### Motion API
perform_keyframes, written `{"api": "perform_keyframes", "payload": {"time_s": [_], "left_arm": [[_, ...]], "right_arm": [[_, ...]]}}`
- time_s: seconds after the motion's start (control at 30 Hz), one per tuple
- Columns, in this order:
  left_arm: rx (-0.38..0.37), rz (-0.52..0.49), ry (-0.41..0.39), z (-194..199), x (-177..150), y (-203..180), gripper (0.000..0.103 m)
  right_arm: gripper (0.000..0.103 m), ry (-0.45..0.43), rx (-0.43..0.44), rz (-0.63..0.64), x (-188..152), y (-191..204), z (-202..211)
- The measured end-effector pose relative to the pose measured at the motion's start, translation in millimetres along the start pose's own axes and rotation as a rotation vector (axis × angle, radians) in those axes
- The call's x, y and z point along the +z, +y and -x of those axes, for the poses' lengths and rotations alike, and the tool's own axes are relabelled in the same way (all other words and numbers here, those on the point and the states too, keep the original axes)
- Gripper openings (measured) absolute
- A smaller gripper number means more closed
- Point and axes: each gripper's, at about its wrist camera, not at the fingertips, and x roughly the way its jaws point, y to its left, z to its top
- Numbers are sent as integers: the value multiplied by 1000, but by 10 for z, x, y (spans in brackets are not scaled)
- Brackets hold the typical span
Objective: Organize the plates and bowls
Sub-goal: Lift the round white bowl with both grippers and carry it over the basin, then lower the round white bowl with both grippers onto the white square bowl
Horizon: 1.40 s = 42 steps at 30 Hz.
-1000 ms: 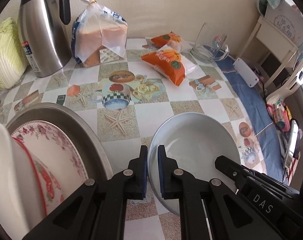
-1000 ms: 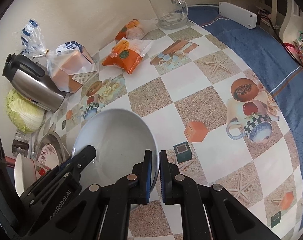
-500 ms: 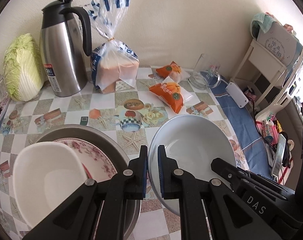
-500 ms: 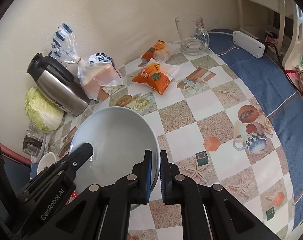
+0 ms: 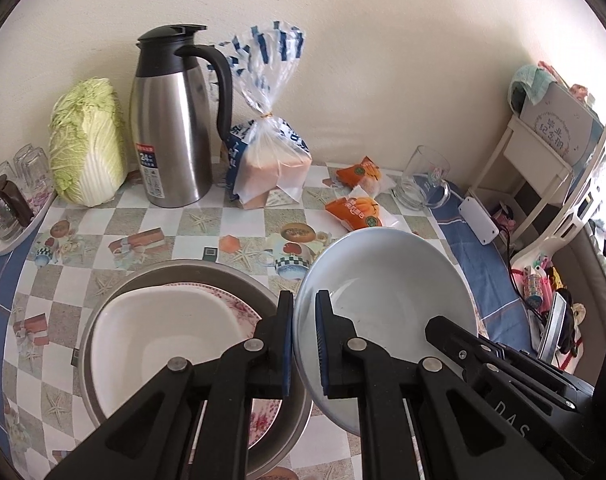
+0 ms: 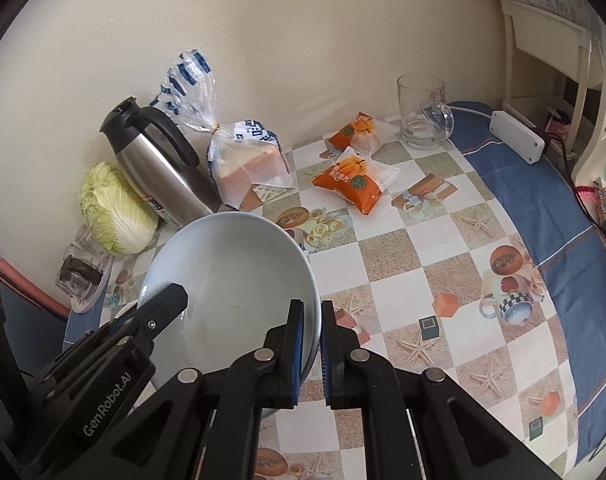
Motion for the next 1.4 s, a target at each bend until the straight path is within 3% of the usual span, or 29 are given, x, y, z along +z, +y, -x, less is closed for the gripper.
{"api": "perform_keyframes", "payload": {"time_s": [0.83, 1.4], "left_arm": [[114, 172, -36, 432, -147, 1067, 10], [113, 191, 34, 199, -193, 1200, 10]], "right_arm": [[9, 44, 133, 155, -253, 1081, -172], [9, 79, 83, 180, -311, 1223, -420]]}}
